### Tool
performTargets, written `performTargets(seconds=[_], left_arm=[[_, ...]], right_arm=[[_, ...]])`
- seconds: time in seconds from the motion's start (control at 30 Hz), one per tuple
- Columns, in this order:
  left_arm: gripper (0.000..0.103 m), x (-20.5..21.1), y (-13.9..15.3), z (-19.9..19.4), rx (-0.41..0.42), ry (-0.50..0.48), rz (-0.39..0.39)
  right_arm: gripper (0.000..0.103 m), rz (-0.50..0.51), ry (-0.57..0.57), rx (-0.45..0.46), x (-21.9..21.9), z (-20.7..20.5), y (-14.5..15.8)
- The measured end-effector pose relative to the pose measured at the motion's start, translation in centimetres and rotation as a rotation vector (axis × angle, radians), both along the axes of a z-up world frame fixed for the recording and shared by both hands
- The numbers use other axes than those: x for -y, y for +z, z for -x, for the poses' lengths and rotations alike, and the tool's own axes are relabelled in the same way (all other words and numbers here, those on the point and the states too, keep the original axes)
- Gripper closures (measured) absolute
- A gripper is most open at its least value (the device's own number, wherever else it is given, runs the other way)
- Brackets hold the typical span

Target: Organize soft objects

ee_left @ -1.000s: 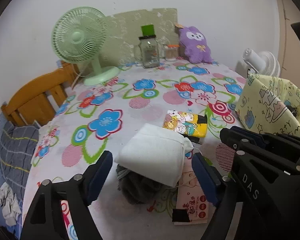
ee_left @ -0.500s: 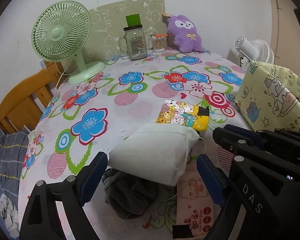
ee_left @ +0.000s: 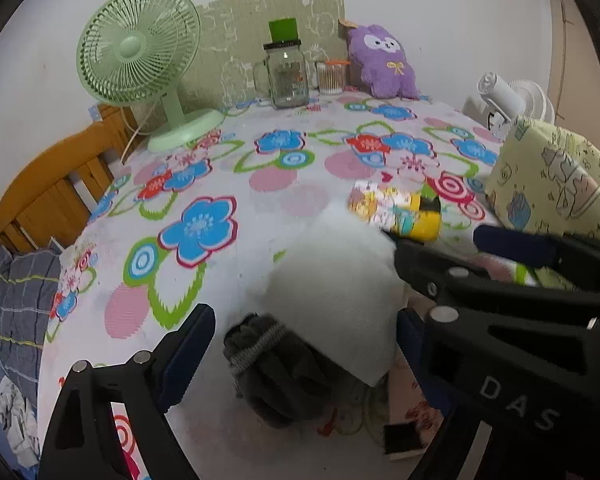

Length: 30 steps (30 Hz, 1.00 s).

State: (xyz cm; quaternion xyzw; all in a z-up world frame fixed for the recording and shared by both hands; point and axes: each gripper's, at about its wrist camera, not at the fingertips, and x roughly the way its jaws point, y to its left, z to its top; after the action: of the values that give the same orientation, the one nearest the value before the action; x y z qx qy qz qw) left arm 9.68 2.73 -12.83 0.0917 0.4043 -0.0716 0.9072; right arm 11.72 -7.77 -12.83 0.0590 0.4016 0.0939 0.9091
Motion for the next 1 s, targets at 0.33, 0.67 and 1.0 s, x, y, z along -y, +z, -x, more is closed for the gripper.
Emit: performTargets(seconds=[0.33,0.67,1.0], left_arm=[[0.029,-2.1,-0.6,0.4,-0.011,0.024,0.039],[0.04,-3.8,-0.2,0.4,-0.013,0.032,0.093],[0.041,-5.5,0.9,1.1,-0.006,0.042,0.088]], right_arm=[[0.018,-0.011,0.039,0.008,-2.2,0.1,0.1],[0.018,-0.024,0.065,-0.003,-3.6,-0.3,0.3],[0.017,-0.047,0.07,0.017,-4.2,0.0,1.9]])
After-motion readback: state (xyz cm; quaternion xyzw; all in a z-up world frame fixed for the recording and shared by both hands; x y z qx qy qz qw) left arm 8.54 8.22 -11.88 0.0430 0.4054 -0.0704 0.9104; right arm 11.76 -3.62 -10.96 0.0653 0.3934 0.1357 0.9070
